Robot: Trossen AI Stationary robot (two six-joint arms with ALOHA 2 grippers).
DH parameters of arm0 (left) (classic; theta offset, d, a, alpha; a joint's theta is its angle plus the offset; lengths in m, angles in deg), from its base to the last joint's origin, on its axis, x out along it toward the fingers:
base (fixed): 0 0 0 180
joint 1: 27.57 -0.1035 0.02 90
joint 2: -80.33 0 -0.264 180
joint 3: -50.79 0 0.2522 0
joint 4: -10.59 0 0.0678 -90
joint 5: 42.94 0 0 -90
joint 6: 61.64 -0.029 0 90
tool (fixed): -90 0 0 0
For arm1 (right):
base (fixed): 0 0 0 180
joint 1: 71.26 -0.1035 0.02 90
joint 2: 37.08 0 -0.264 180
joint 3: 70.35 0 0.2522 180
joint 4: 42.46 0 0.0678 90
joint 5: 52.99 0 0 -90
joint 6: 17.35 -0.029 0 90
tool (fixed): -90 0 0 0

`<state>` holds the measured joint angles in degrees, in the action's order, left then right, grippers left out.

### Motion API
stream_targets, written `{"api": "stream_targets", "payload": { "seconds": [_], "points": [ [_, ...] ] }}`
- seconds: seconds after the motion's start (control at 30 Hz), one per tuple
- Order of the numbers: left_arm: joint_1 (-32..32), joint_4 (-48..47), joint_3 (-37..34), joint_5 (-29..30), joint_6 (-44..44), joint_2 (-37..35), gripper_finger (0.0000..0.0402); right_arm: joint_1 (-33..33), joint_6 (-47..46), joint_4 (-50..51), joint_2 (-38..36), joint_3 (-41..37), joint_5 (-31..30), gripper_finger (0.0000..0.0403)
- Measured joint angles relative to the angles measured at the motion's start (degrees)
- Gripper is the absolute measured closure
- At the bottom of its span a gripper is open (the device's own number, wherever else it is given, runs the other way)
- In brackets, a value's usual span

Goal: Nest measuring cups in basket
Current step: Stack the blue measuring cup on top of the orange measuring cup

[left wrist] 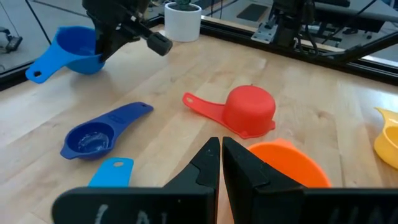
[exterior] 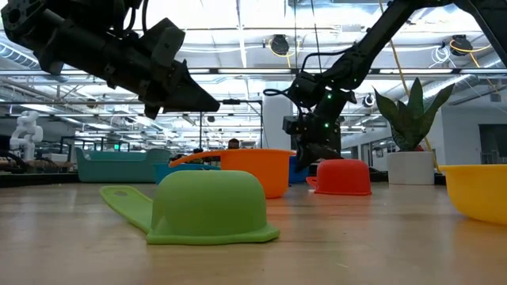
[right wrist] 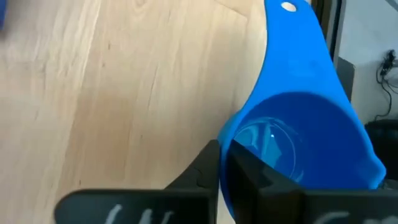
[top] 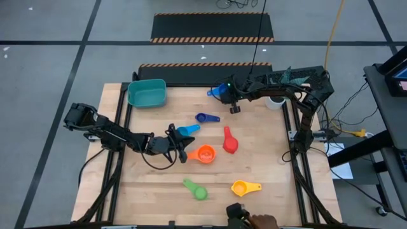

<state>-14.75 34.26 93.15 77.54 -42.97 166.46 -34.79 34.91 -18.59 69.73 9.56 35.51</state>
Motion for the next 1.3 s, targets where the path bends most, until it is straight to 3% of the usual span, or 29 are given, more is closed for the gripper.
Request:
{"api": "stream_targets", "payload": {
  "seconds": [0.23, 0.53, 0.83, 0.93, 1.07, 1.17, 1.3],
  "points": [
    [-0.01, 0.08, -0.01, 0.02, -0.96, 0.00, 0.0380, -3.49, -2.97, 4.98, -3.13, -0.04, -3.82, 0.0399],
    [-0.16, 0.01, 0.77, 0.11, -3.06, 0.00, 0.0380, -12.49, -21.43, 20.68, -14.86, -0.04, -4.39, 0.0400],
    [2.54, -21.25, 15.72, 2.80, -8.43, 0.00, 0.0380, -22.24, -39.26, 30.24, -24.14, -0.30, -4.28, 0.0400],
    [4.63, -23.75, 18.01, 2.90, -11.04, 0.00, 0.0378, -26.30, -42.84, 29.39, -27.15, -2.52, -4.25, 0.0400],
    [8.21, -23.93, 18.99, 3.98, -13.96, 0.00, 0.0343, -31.82, -48.62, 25.32, -31.81, -8.11, -4.23, 0.0400],
    [9.70, -23.92, 19.43, 7.43, -15.21, 0.00, 0.0294, -35.83, -53.88, 21.09, -35.27, -12.84, -3.45, 0.0400],
    [9.97, -22.44, 19.66, 7.73, -16.85, 0.68, 0.0231, -40.22, -61.16, 14.16, -38.24, -17.83, -2.93, 0.0400]
  ]
}}
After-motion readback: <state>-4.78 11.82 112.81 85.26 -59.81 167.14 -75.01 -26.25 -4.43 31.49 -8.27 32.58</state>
